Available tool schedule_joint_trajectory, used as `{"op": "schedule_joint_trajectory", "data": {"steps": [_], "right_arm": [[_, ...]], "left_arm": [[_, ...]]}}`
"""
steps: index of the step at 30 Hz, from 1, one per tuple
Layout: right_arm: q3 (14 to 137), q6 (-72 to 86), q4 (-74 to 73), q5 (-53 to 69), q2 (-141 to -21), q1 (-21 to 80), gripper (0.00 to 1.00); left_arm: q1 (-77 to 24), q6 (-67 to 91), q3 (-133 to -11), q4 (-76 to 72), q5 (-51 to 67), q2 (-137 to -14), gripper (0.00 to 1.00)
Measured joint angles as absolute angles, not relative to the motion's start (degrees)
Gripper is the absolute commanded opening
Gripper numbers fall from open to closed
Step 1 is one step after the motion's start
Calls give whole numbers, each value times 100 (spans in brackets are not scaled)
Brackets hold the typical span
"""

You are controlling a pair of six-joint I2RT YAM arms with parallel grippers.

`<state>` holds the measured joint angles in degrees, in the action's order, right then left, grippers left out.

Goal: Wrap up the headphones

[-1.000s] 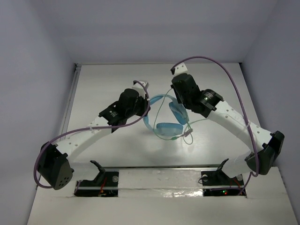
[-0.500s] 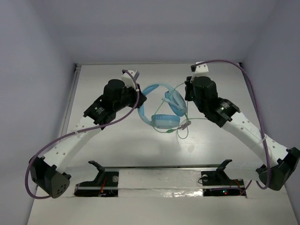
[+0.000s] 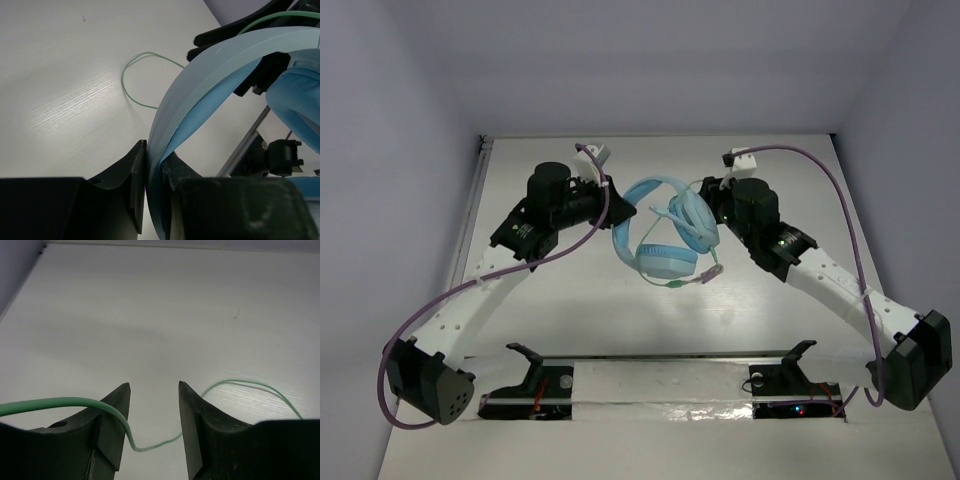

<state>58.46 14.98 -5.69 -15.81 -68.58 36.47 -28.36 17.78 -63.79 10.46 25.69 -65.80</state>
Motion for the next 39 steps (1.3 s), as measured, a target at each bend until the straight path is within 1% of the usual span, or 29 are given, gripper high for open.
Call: {"op": "schedule_joint_trajectory", "data": {"steps": [4, 9, 10, 12, 14, 15, 16, 19, 22, 25, 31, 39], "right_arm": [[5513, 1669, 34, -1026, -6818, 3583, 65], [5170, 1820, 626, -438, -6761, 3391, 66], [5092, 1848, 731, -329, -6748, 3319, 64], [4967, 1916, 895, -143, -6729, 3216, 63], [4836, 1981, 1096, -10, -6707, 3175, 64], [4770, 2005, 1203, 75, -6705, 3162, 65], [4705, 2038, 1310, 165, -6711, 3151, 70], [4589, 2128, 1601, 445, -6801, 3140, 75], [4453, 2191, 2025, 718, -6958, 3138, 74], [4252, 2231, 2397, 947, -7113, 3135, 70], [3870, 2276, 3044, 1055, -7522, 3118, 66], [3754, 2209, 3564, 1057, -8281, 3035, 66]], "left_arm": [[-2781, 1938, -6377, 843, 2947, -6580, 0], [-2532, 2178, -6377, 591, 3439, -6569, 0], [-2495, 2222, -6379, 534, 3509, -6567, 0], [-2440, 2300, -6377, 480, 3568, -6547, 0], [-2412, 2340, -6379, 471, 3594, -6517, 0], [-2399, 2353, -6379, 462, 3612, -6501, 0], [-2392, 2370, -6379, 454, 3629, -6493, 0], [-2390, 2421, -6412, 460, 3664, -6471, 0], [-2373, 2436, -6556, 502, 3662, -6471, 0], [-2351, 2458, -6770, 565, 3660, -6469, 0], [-2263, 2547, -7148, 652, 3669, -6469, 0], [-2134, 2759, -7422, 707, 3854, -6471, 0]]}}
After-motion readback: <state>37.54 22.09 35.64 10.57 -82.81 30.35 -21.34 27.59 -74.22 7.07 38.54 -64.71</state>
